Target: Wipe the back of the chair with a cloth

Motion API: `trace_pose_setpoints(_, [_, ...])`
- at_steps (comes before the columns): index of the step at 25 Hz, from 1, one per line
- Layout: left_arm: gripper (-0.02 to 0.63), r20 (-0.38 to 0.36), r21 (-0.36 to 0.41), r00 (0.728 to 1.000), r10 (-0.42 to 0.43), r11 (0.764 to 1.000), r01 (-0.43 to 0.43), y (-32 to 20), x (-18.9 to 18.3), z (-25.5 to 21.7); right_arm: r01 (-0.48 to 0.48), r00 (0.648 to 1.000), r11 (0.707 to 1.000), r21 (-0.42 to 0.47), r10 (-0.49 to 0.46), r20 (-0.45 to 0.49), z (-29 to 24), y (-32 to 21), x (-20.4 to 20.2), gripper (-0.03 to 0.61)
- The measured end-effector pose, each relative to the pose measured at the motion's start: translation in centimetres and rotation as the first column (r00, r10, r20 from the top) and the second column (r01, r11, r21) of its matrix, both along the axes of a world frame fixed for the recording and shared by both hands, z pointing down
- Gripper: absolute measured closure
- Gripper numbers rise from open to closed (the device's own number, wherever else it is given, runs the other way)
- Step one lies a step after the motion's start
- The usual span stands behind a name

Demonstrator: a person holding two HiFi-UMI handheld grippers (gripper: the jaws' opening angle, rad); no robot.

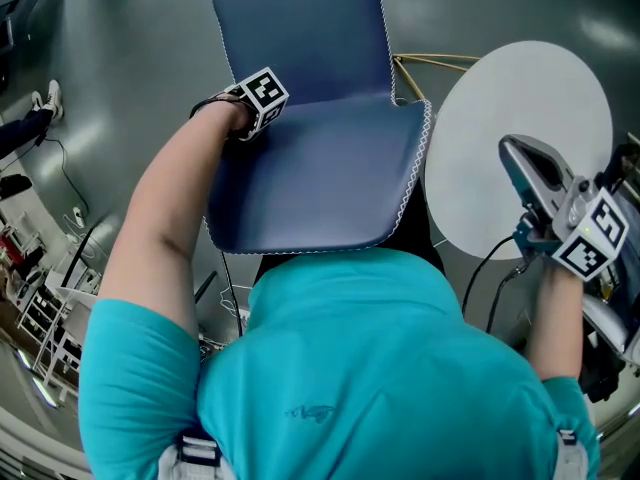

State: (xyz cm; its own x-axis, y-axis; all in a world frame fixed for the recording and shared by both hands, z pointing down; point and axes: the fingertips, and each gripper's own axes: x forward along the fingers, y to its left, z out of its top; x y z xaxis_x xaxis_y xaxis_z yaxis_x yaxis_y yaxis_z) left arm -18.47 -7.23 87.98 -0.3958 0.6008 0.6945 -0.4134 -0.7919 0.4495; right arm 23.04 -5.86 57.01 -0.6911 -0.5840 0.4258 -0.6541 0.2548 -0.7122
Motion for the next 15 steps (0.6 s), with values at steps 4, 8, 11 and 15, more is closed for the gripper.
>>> trace_pose_setpoints(4, [0.555,-0.002,0.002,1.000,-0.007,1.000,0.007,0.2,0.8,0.7,-0.011,1.000,1.000,0.004,0.011,0.008,0.4,0.5,0.4,0.580])
trace_pose_setpoints(8, [0.555,-0.007,0.001,1.000,-0.009,1.000,0.009,0.5,1.3,1.5,-0.022,1.000,1.000,0.010,0.022,0.012,0.7,1.0,0.8,0.580])
trace_pose_setpoints(11, [0.555,-0.015,-0.002,1.000,-0.006,1.000,0.006,0.6,2.0,1.8,-0.039,0.999,0.999,0.012,0.039,0.008,0.9,1.3,1.2,0.580])
trace_pose_setpoints(15, [0.555,-0.025,-0.006,1.000,-0.014,1.000,0.014,0.9,3.5,1.9,-0.053,0.999,0.998,0.015,0.053,0.009,0.8,1.8,2.1,0.580])
